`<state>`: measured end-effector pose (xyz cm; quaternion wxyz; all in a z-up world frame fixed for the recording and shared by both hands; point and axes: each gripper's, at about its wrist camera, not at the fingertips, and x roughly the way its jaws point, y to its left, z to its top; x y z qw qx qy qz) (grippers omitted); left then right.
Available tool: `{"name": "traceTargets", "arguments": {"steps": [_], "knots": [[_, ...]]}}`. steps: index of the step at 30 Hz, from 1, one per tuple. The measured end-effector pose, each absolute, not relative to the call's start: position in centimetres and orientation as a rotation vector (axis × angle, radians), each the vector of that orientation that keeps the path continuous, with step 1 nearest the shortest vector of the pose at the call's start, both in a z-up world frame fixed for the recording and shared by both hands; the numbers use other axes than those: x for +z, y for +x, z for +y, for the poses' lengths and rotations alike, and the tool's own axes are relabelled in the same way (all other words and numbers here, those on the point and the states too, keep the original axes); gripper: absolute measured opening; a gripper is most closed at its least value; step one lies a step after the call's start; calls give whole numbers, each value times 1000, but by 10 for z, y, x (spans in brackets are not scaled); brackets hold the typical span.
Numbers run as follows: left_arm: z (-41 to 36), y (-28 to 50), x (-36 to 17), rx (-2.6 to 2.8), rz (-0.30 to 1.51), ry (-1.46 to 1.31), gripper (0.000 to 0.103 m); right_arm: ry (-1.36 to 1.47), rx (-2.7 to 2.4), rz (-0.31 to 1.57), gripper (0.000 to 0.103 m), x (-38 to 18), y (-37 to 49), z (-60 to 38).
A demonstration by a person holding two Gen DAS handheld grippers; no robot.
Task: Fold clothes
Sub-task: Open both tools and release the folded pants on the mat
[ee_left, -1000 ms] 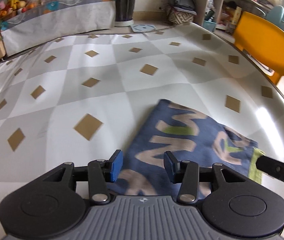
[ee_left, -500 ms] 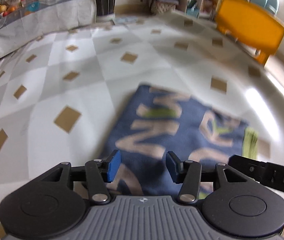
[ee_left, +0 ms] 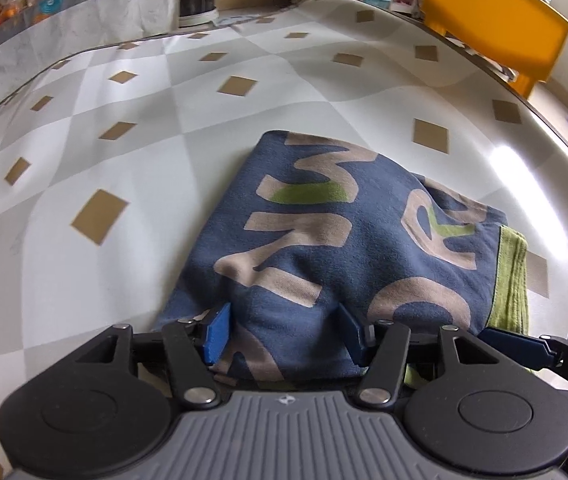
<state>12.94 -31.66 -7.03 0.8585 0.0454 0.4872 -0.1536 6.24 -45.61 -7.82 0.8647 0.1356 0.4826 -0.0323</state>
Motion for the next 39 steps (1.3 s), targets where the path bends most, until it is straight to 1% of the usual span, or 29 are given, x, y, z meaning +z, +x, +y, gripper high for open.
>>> {"name": "traceTargets", "arguments": {"steps": [4,13,16,18,19,21,24,26,28,33,37,39], "knots": [[-332,128,-72,-342,1035,99,61,269,-145,1017,50,-81,58,-464],[-354,120,-71,-362,1065,116,65,279,-259,1032,54,-86,49,-482],[-349,118,-69,-374,1087,112,66,286,-252,1053,57,-83,46,-481],[-342,119,-64,-388,1109,95,66,310,-249,1081,62,-78,45,-480],[-339,119,-60,-394,1111,95,66,327,-249,1098,63,-76,45,-480],[-334,117,-49,-404,1098,112,66,359,-247,1132,72,-70,46,-478],[-324,116,-28,-412,1075,131,66,359,-251,1150,74,-54,46,-470],[-314,118,-14,-411,1072,107,67,350,-272,1145,75,-41,47,-465],[-303,120,0,-404,1081,73,71,348,-287,1142,77,-26,49,-460],[-279,123,33,-393,1109,3,73,446,-321,1159,78,6,49,-448],[-275,113,57,-415,1111,57,81,449,-381,1134,78,29,37,-427],[-275,103,68,-437,1093,96,82,422,-390,1115,78,37,27,-416]]}}
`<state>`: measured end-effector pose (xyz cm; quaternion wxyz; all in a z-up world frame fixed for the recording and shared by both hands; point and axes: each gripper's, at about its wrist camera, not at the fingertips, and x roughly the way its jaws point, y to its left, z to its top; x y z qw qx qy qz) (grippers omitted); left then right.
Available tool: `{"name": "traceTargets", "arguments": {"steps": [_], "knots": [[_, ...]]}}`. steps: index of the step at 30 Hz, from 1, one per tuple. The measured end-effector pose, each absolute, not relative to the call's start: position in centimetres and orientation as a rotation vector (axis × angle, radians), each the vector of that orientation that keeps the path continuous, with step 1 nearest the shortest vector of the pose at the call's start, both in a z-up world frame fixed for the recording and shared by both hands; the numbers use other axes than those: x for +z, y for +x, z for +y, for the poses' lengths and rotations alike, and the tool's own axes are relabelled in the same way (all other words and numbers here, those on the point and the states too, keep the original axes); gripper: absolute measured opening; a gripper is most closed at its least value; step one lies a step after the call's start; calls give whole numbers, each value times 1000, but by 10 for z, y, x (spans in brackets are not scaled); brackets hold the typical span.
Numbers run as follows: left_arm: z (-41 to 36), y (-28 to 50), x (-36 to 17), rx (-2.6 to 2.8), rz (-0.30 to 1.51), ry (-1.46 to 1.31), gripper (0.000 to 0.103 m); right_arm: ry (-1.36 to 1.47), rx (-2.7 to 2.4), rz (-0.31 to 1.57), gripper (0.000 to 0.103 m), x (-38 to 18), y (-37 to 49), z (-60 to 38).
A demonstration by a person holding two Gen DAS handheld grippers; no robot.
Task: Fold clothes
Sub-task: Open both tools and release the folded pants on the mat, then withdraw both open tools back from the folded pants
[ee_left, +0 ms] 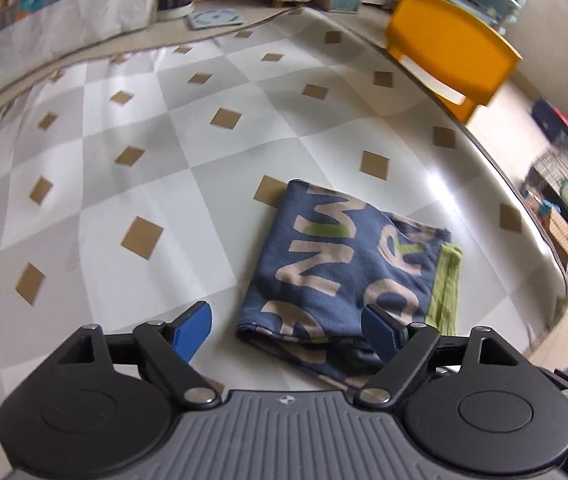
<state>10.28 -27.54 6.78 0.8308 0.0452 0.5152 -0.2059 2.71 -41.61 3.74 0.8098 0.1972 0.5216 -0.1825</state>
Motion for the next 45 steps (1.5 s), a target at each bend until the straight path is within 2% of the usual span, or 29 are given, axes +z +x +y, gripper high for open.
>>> {"name": "traceTargets", "arguments": {"steps": [7,14,18,45], "knots": [[-276,54,84,-515,1058,187,84,338,-408,1078,79,68,-12,-383],[-267,16,91,-516,1056,205,85,349,-415,1102,79,68,-47,-375],[-261,1,97,-530,1043,190,85,359,-389,1051,79,73,-67,-369],[-223,-26,127,-383,930,229,86,382,-400,976,79,79,-93,-363]]}}
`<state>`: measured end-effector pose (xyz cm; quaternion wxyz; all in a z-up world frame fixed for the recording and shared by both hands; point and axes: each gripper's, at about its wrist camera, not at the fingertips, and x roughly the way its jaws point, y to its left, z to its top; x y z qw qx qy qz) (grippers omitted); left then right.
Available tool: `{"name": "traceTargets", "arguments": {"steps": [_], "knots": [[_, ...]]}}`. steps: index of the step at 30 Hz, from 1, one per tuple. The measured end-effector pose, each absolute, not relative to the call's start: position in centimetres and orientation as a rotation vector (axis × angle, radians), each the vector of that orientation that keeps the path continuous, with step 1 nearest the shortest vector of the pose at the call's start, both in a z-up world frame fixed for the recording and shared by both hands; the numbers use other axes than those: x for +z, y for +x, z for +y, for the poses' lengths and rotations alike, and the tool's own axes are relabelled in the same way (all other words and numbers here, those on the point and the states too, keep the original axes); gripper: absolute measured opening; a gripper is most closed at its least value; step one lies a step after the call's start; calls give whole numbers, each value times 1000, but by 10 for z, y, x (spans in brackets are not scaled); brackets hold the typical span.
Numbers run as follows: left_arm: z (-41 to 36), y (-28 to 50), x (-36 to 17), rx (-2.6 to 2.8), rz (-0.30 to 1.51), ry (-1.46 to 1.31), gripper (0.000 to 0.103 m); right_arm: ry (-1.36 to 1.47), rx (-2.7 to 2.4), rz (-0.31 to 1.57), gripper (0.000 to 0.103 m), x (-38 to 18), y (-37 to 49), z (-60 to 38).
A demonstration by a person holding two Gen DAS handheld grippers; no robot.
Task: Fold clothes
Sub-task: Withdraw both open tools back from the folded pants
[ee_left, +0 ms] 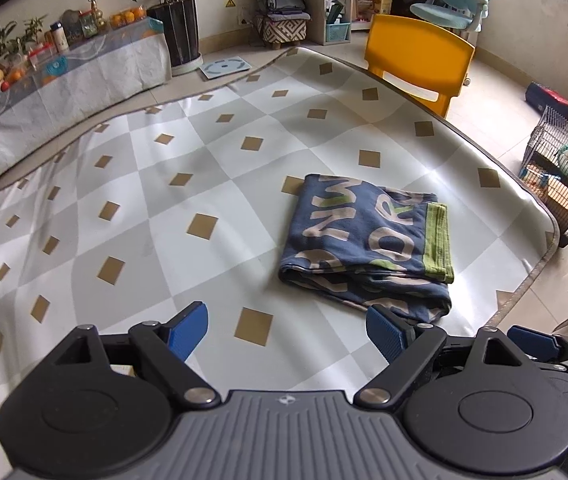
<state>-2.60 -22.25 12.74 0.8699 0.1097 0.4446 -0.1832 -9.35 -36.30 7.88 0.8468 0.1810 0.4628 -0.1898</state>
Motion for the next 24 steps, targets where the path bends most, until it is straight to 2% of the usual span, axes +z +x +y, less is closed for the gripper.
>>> {"name": "traceTargets", "arguments": {"steps": [24], "knots": [[-207,-44,131,-338,923,268,87,322,-363,976,79,81,-107,-348]]}}
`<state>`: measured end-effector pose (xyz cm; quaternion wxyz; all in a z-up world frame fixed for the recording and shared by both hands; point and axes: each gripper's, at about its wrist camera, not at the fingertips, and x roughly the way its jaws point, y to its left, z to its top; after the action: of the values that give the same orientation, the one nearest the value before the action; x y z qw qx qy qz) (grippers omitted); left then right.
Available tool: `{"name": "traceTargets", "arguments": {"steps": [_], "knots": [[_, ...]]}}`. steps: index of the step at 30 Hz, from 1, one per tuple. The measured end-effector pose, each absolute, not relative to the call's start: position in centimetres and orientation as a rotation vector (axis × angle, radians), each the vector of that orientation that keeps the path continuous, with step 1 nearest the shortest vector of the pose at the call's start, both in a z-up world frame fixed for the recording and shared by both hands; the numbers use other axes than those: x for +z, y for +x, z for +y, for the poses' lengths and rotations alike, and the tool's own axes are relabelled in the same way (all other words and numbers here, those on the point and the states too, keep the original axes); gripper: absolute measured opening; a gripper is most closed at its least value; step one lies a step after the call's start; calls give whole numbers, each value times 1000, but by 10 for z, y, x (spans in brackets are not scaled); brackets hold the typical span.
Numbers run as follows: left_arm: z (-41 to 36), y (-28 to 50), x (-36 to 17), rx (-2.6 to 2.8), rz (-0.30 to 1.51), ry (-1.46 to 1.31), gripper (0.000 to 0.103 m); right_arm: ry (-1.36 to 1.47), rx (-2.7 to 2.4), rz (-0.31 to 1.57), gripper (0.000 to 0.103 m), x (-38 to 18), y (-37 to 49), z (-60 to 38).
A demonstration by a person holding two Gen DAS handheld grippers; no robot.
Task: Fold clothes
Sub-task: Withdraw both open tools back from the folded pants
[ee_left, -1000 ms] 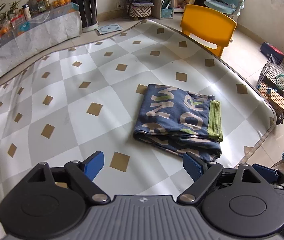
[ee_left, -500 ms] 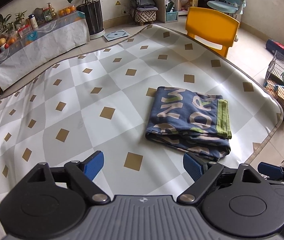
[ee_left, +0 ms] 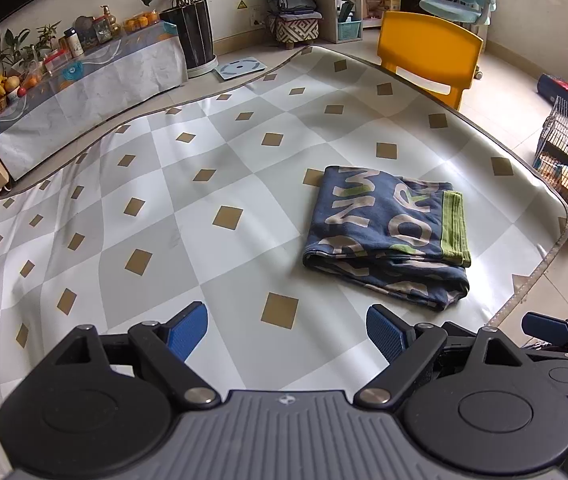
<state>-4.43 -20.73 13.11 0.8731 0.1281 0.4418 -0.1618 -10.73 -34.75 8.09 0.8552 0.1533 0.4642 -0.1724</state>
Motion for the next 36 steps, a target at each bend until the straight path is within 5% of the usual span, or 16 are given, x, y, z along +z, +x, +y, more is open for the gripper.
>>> {"name": "traceTargets", "arguments": {"steps": [36], "knots": [[-204,-73,135,-358,901,290,87,331,-446,914,79,88,-125,-349]]}}
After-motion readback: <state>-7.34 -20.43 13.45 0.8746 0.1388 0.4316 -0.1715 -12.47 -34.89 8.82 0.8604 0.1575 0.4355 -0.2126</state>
